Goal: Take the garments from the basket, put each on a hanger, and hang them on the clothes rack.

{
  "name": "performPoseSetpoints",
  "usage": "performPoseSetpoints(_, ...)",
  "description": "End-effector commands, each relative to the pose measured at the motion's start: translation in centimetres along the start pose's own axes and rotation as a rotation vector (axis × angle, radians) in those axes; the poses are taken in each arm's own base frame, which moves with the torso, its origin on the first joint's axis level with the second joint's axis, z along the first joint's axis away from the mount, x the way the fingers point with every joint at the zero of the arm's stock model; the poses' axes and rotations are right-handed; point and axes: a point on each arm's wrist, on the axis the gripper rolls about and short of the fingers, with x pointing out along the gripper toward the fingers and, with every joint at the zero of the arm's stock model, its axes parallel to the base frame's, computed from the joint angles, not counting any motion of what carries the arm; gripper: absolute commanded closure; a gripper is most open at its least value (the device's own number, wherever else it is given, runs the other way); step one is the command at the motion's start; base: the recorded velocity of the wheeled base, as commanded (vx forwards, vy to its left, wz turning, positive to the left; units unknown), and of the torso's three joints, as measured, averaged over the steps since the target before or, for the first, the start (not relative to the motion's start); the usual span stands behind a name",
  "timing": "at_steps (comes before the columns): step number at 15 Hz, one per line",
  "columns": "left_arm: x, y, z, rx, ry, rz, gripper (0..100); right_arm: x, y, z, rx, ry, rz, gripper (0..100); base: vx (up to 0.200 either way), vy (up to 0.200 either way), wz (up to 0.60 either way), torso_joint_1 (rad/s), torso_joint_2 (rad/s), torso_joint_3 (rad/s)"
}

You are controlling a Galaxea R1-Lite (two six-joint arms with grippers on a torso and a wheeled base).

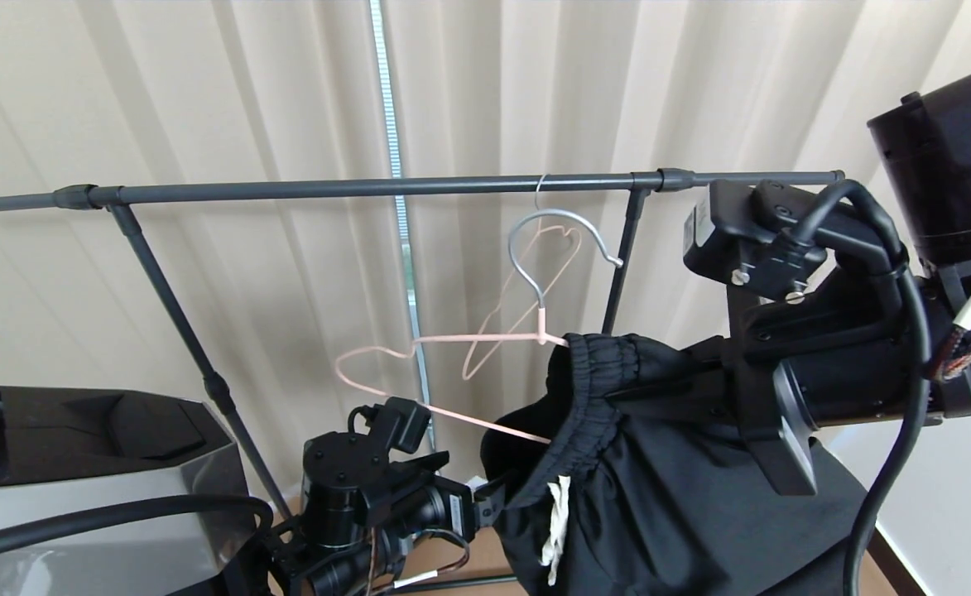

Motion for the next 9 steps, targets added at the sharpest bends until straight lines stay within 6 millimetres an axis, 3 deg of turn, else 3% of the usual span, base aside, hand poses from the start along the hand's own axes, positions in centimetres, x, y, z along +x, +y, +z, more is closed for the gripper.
performPoseSetpoints(1, 0.2, -0.1, -0.5, 0.003, 0.017, -0.001, 100, -0.7, 0.3, 0.0, -0.006, -0.023, 0.012, 100, 0.000, 0.000, 0.00, 0.000, 0.00, 0.000)
performPoseSetpoints(6, -0.6, -0.8, 0.4, 0.004, -0.019, -0.024, 100, -0.6, 0.3, -0.7, 0.008, -0.004, 0.022, 100, 0.000, 0.000, 0.00, 0.000, 0.00, 0.000)
performPoseSetpoints(9, -1.5, -0.5, 2.0, 0.001, -0.076, -0.019, 100, 0.0, -1.3, -2.9, 0.084, 0.007, -0.047, 100, 0.000, 0.000, 0.00, 0.000, 0.00, 0.000)
